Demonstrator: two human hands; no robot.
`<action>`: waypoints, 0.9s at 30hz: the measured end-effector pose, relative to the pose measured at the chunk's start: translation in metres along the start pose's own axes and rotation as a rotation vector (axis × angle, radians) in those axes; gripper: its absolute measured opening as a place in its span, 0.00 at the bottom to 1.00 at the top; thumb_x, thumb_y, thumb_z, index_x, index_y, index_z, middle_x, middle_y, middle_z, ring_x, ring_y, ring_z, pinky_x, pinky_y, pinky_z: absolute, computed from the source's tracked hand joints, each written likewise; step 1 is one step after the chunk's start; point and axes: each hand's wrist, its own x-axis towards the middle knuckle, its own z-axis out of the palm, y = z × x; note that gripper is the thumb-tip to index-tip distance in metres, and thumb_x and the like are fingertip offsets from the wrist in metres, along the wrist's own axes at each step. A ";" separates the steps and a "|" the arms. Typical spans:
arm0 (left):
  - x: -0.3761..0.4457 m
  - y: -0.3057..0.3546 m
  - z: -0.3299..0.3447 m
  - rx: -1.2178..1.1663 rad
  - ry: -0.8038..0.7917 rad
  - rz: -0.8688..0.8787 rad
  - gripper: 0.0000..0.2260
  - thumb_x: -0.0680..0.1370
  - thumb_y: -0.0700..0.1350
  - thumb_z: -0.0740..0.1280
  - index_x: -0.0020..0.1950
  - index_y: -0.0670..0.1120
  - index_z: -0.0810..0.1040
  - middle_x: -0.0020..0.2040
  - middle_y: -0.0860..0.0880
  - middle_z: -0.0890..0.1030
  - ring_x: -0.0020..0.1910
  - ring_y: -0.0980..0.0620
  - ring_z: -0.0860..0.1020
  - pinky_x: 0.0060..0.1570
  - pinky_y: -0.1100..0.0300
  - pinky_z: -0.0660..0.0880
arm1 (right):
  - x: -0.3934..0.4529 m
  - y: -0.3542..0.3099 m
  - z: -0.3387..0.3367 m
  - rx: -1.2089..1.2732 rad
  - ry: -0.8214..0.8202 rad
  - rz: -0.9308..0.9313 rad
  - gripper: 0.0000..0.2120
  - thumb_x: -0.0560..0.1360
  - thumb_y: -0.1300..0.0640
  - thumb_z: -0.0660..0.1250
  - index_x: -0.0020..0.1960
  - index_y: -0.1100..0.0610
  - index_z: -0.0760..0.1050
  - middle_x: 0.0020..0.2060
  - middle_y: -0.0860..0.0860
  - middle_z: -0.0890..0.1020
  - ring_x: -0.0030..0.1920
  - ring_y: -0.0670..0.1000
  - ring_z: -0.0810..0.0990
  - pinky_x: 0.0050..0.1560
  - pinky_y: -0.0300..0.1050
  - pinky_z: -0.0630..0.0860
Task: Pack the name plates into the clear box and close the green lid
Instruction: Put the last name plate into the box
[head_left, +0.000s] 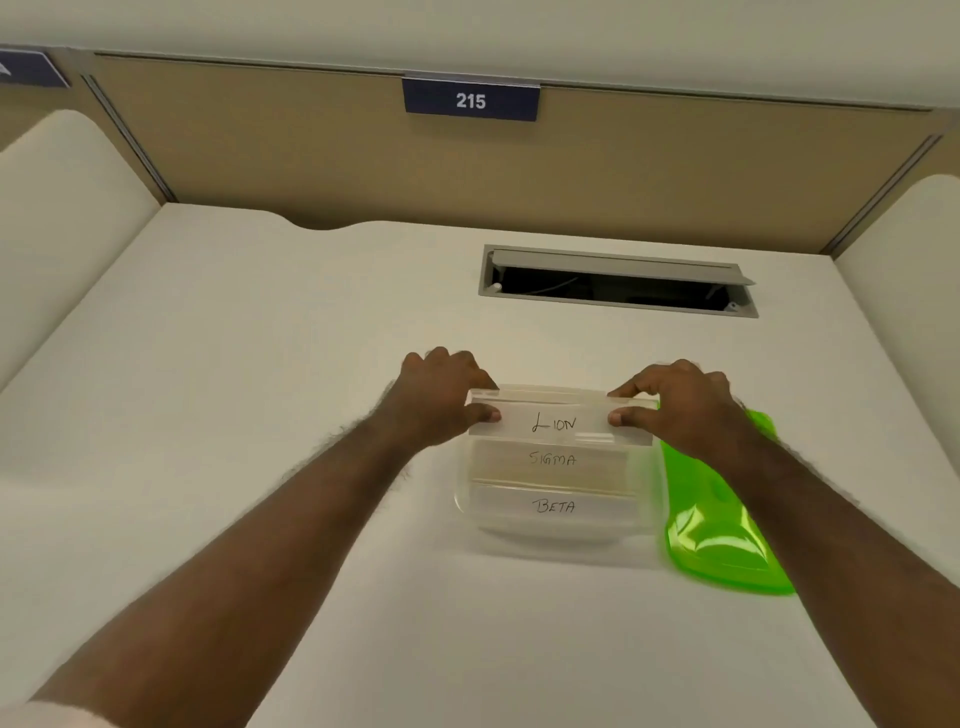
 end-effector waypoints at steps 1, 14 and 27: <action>0.002 0.004 0.004 0.060 -0.002 0.017 0.17 0.75 0.63 0.64 0.61 0.60 0.77 0.59 0.56 0.76 0.59 0.51 0.71 0.57 0.51 0.63 | -0.003 0.002 0.004 -0.034 0.010 -0.007 0.15 0.66 0.36 0.71 0.49 0.39 0.80 0.52 0.40 0.81 0.59 0.48 0.71 0.54 0.47 0.56; 0.010 0.040 0.040 0.556 -0.115 0.063 0.11 0.77 0.54 0.65 0.50 0.49 0.82 0.48 0.52 0.83 0.56 0.46 0.71 0.59 0.50 0.60 | -0.008 -0.006 0.044 -0.600 0.029 -0.172 0.17 0.69 0.35 0.66 0.52 0.43 0.81 0.49 0.45 0.79 0.54 0.53 0.72 0.52 0.52 0.61; 0.016 0.051 0.045 0.563 -0.151 0.034 0.09 0.75 0.50 0.67 0.50 0.48 0.81 0.50 0.50 0.81 0.56 0.46 0.72 0.60 0.49 0.60 | -0.003 -0.005 0.060 -0.685 0.032 -0.152 0.18 0.68 0.35 0.67 0.51 0.45 0.81 0.50 0.48 0.79 0.53 0.53 0.72 0.51 0.53 0.61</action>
